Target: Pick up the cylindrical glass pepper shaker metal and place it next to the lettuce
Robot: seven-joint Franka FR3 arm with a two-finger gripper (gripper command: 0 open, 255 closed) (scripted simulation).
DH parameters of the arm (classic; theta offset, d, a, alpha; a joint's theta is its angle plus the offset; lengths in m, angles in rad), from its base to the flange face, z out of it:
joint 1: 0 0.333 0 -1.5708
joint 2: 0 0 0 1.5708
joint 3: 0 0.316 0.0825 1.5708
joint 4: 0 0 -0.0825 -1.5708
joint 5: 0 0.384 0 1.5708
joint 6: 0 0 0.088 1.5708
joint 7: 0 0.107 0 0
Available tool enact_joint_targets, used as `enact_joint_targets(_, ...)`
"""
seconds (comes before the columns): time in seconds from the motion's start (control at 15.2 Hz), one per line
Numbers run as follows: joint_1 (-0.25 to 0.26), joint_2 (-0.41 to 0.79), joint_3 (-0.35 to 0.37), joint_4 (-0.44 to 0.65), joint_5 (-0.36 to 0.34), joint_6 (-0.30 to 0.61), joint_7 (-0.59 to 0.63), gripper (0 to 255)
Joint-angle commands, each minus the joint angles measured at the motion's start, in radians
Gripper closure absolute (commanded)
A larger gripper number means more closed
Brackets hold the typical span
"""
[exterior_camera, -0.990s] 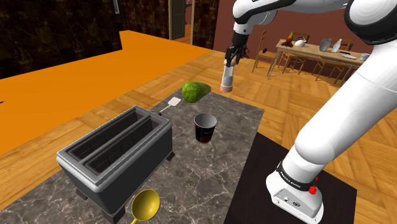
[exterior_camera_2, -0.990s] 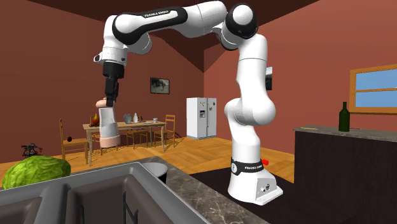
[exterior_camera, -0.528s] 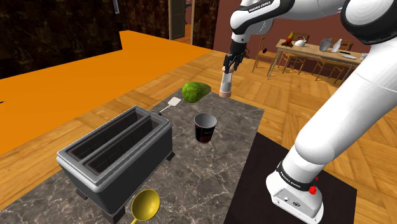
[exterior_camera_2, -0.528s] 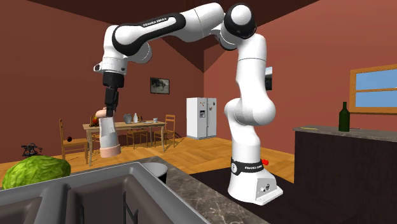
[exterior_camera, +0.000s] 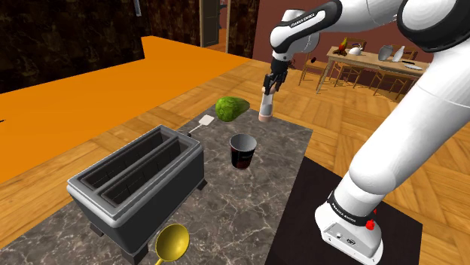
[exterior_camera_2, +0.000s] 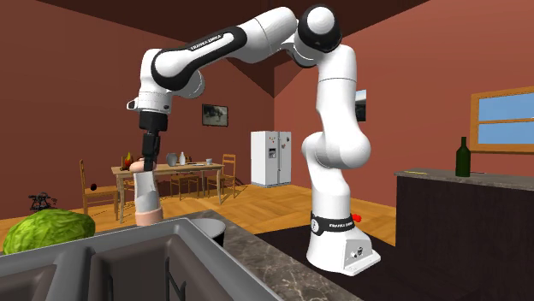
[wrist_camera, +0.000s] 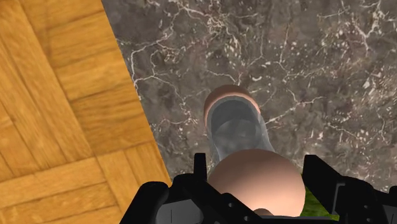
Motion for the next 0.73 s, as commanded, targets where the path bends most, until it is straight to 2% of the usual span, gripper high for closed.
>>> enact_joint_targets(0.0, 0.0, 0.013, -0.001, -0.015, 0.005, 0.028, -0.004, 255)
enact_joint_targets(0.26, 0.0, 0.035, -0.003, -0.042, 0.013, 0.077, -0.012, 255)
enact_joint_targets(0.66, 0.0, 0.035, -0.003, -0.042, 0.013, 0.077, -0.012, 255)
